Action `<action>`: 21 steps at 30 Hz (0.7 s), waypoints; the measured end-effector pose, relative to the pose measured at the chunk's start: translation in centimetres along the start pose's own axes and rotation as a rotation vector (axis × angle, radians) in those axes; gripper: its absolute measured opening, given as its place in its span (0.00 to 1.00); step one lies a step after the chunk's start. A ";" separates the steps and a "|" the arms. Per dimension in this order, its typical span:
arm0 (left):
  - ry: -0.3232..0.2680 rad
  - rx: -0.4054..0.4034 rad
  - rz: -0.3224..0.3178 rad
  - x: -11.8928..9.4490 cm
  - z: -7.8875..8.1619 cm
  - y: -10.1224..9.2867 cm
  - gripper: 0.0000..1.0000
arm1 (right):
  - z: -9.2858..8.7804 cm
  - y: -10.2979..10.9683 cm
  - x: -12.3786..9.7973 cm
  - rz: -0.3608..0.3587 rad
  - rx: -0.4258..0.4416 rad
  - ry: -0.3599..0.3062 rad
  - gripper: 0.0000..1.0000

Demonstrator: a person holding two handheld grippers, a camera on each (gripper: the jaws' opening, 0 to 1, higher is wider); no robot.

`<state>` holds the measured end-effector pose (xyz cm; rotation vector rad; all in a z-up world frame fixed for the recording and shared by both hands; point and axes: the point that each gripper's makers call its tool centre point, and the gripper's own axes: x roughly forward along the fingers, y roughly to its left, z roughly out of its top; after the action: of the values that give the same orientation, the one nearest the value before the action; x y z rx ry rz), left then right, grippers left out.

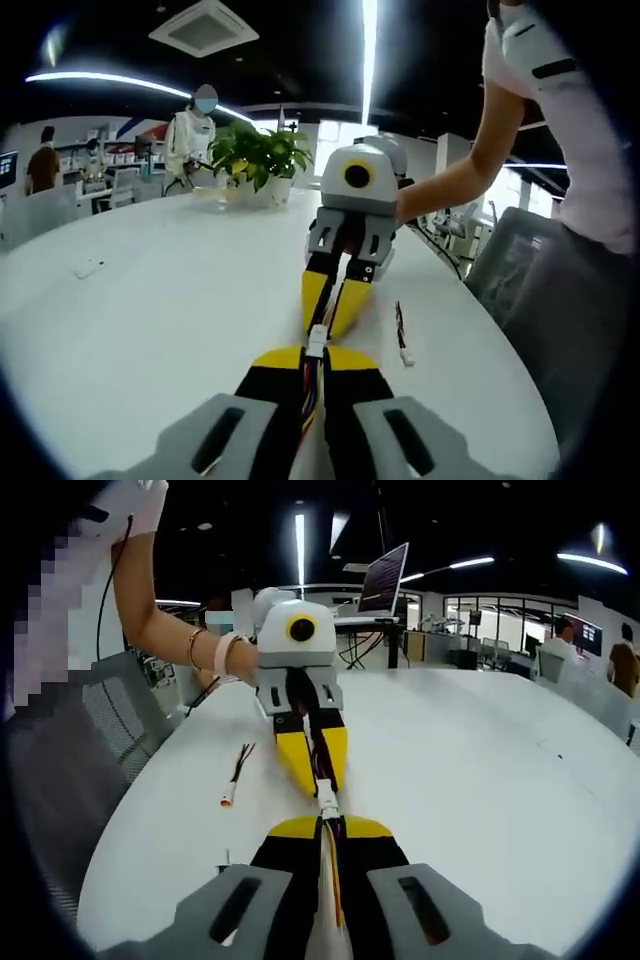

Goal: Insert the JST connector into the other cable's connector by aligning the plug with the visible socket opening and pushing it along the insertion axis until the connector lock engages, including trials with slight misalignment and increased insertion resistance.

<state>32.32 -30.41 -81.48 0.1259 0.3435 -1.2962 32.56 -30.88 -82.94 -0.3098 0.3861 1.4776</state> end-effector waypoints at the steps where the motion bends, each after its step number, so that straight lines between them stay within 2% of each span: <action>1: -0.001 0.003 0.004 0.0 0.0 0.2 0.01 | -0.1 -0.3 0.0 -0.004 -0.003 -0.001 0.02; 7: -0.003 -0.003 0.016 0.4 -0.5 1.3 0.01 | -0.6 -1.3 0.3 -0.019 -0.015 0.004 0.02; 10: 0.017 -0.011 0.018 0.8 -1.1 1.8 0.01 | -1.0 -1.6 0.6 -0.020 -0.016 0.012 0.02; 21: 0.019 -0.037 0.010 1.1 -2.0 1.9 0.01 | -1.9 -2.1 1.1 -0.013 0.000 0.024 0.03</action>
<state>33.99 -30.33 -83.85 0.1088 0.3828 -1.2786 34.56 -30.85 -85.20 -0.3302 0.4027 1.4627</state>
